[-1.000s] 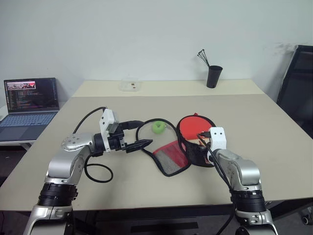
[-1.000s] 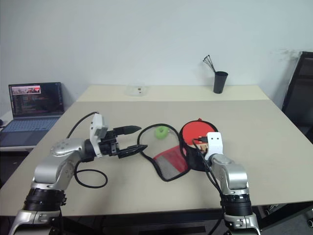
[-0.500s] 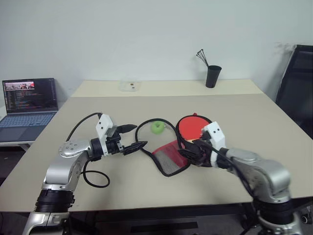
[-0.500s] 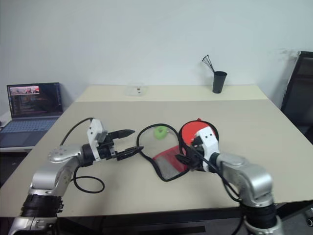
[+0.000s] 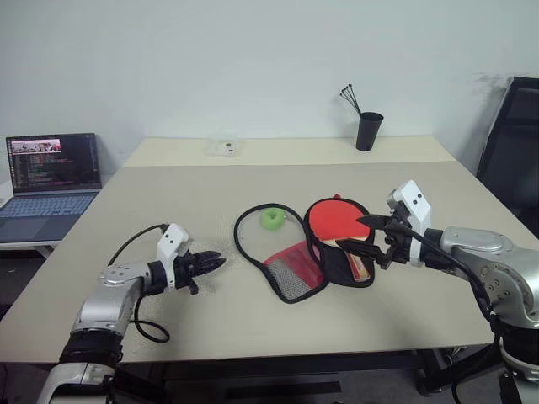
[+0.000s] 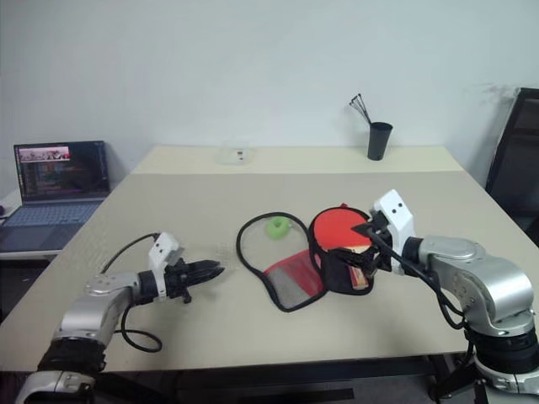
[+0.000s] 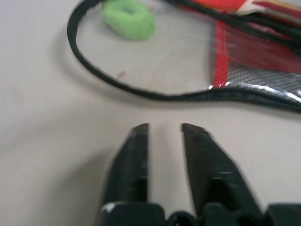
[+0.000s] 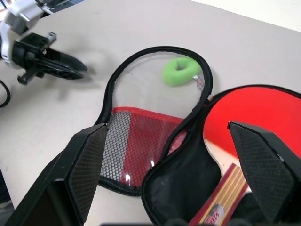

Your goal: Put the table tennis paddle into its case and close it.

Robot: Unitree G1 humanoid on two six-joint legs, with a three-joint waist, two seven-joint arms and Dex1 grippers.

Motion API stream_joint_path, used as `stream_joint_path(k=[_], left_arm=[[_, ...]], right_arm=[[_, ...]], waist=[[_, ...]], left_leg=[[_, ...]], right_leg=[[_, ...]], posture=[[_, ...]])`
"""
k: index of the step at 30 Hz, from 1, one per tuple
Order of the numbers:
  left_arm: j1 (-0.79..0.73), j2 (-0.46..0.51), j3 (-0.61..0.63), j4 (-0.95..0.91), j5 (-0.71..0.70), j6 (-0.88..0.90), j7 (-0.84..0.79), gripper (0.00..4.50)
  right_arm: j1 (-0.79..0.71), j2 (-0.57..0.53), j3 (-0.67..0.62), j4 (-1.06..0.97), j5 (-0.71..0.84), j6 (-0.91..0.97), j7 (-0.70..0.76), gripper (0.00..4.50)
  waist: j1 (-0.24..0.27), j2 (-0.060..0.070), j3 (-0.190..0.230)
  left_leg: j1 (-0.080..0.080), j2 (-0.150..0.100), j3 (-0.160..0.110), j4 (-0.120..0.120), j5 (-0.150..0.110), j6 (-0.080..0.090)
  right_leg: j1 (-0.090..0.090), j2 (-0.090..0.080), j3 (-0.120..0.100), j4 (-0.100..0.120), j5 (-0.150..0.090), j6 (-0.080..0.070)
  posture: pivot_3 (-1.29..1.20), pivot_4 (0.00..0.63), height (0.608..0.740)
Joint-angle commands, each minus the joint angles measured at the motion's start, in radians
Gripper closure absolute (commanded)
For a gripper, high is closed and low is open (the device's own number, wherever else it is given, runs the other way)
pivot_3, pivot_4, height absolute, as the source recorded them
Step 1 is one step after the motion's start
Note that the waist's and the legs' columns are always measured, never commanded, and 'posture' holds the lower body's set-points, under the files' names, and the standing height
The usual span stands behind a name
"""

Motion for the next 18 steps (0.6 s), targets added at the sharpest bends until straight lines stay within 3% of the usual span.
stream_joint_path(k=[1,18], left_arm=[[-0.051,-0.024,0.006,0.031,0.016,-0.066,0.009,4.48],[-0.274,-0.250,-0.027,0.394,0.100,-0.250,0.054,4.48]], right_arm=[[-0.001,-0.006,0.001,-0.030,0.019,-0.026,-0.001,0.00],[0.011,-0.001,0.012,-0.021,0.032,-0.042,-0.036,0.00]], waist=[[0.003,0.000,0.000],[0.020,0.000,0.000]], left_leg=[[0.000,0.000,0.000,0.000,0.000,0.000],[0.000,-0.001,0.001,0.001,0.000,0.000]], right_leg=[[0.000,0.000,0.000,0.000,0.000,0.000],[0.000,0.000,-0.001,0.000,0.000,0.000]], posture=[[0.00,0.150,0.740],[0.00,0.150,0.740]])
